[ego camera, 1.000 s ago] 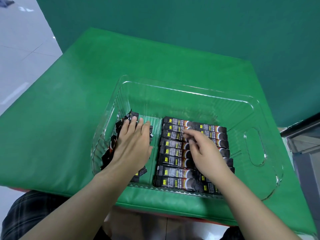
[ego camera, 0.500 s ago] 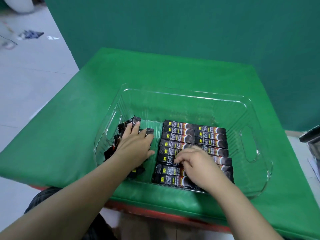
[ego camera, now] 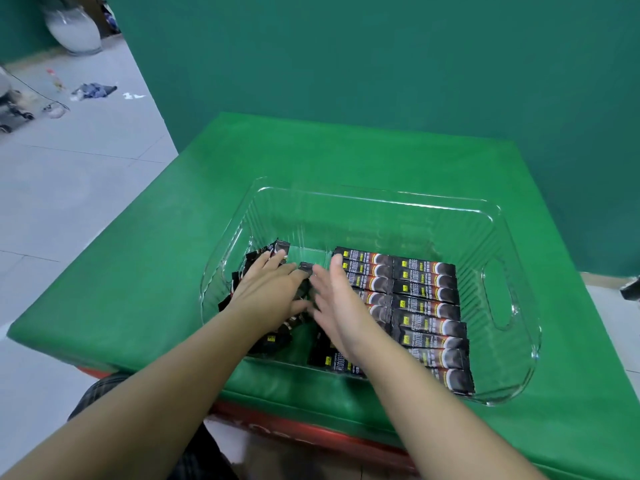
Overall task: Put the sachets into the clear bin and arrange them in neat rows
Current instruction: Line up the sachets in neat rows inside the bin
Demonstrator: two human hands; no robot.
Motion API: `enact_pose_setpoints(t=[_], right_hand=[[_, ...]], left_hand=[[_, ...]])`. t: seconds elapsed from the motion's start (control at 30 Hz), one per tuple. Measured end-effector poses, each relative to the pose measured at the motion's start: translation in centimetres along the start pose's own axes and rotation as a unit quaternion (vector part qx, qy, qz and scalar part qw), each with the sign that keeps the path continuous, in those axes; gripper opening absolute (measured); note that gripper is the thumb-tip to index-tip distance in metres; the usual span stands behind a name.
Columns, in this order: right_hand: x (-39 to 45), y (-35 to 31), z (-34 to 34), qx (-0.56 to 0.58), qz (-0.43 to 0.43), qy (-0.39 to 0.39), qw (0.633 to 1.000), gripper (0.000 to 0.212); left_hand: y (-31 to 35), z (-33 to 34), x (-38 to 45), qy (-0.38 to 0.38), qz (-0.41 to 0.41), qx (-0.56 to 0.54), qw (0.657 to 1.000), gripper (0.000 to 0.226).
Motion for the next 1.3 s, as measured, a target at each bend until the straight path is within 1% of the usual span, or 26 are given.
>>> enact_pose_setpoints(t=[0.07,0.13,0.17,0.23,0.27,0.3,0.37,0.5,0.6,0.67,0.73,0.8,0.9,0.93,1.0,1.07,1.13,1.2,1.3], right_hand=[[0.1,0.2,0.5,0.005,0.000,-0.008,1.000,0.068],[0.7,1.1,1.2,-0.015,-0.002,-0.009,1.000,0.067],[0.8,1.5,1.7,-0.031,0.003,-0.008,0.999,0.071],[0.9,2.7,2.1,-0.062,0.012,-0.021,0.998,0.105],[1.1,3.2,2.1,-0.068,0.011,-0.033,0.997,0.113],[1.3,3.4,2.3,-0.075,0.008,-0.036,0.996,0.113],[1.9,2.8,3.2,-0.079,0.009,-0.013,0.997,0.115],[2.5,2.9,3.4,-0.038,0.006,0.006,0.999,0.117],[2.9,3.0,3.2,-0.018,0.002,0.012,1.000,0.108],[3.1,3.0,3.0,-0.007,-0.001,0.016,1.000,0.103],[3.3,3.0,2.8,0.001,-0.001,0.028,1.000,0.101],[3.5,3.2,2.6,0.014,0.003,0.036,0.999,0.102],[3.7,3.6,2.4,0.023,0.023,0.035,0.999,0.116],[3.8,3.7,2.4,0.024,0.027,0.032,0.999,0.115],[3.8,3.8,2.5,0.029,0.016,0.035,0.999,0.104],[3.6,3.2,2.6,0.024,0.002,0.047,0.999,0.077],[3.3,2.7,2.3,0.015,0.009,0.036,0.999,0.062],[2.5,1.9,2.2,0.012,0.011,0.039,0.999,0.064],[2.5,1.9,2.2,0.050,0.015,0.049,0.997,0.067]], left_hand=[[-0.1,0.1,0.0,0.019,-0.015,-0.034,0.999,0.054],[-0.2,0.2,0.0,0.048,-0.044,-0.085,0.994,0.049],[-0.2,0.1,0.0,0.058,-0.064,-0.115,0.990,0.049],[-0.4,-0.2,0.1,0.057,-0.102,-0.175,0.978,0.055],[-0.4,-0.4,0.2,0.052,-0.109,-0.202,0.972,0.057],[-0.4,-0.6,0.4,0.047,-0.111,-0.230,0.966,0.058],[-0.6,-1.0,0.5,0.057,-0.116,-0.291,0.948,0.061],[-1.0,-1.9,0.3,0.109,-0.163,-0.409,0.891,0.055],[-1.2,-2.5,0.4,0.136,-0.159,-0.467,0.859,0.052],[-1.3,-3.0,0.1,0.156,-0.159,-0.478,0.850,0.050],[-1.5,-3.6,-0.6,0.178,-0.158,-0.466,0.852,0.049],[-1.7,-4.0,-1.7,0.183,-0.158,-0.432,0.869,0.049],[-1.7,-3.8,-3.1,0.154,-0.146,-0.381,0.900,0.056],[-1.6,-3.6,-3.4,0.140,-0.141,-0.374,0.906,0.058],[-1.4,-3.1,-4.0,0.115,-0.140,-0.365,0.913,0.061],[-1.2,-2.6,-4.6,0.092,-0.142,-0.353,0.920,0.064],[-0.9,-2.1,-5.2,0.076,-0.139,-0.355,0.921,0.069],[-0.8,-1.8,-5.5,0.067,-0.138,-0.365,0.918,0.074],[-0.4,-1.8,-5.4,0.063,-0.155,-0.380,0.910,0.074]])
Point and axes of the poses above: each hand's wrist, its own x-axis towards the middle knuckle, its own z-axis out of the palm, y = z × x, the point moved 1 cm from there along x, towards the middle knuckle, and after that the axes turned 14 degrees about x, right-handed, at the moved point
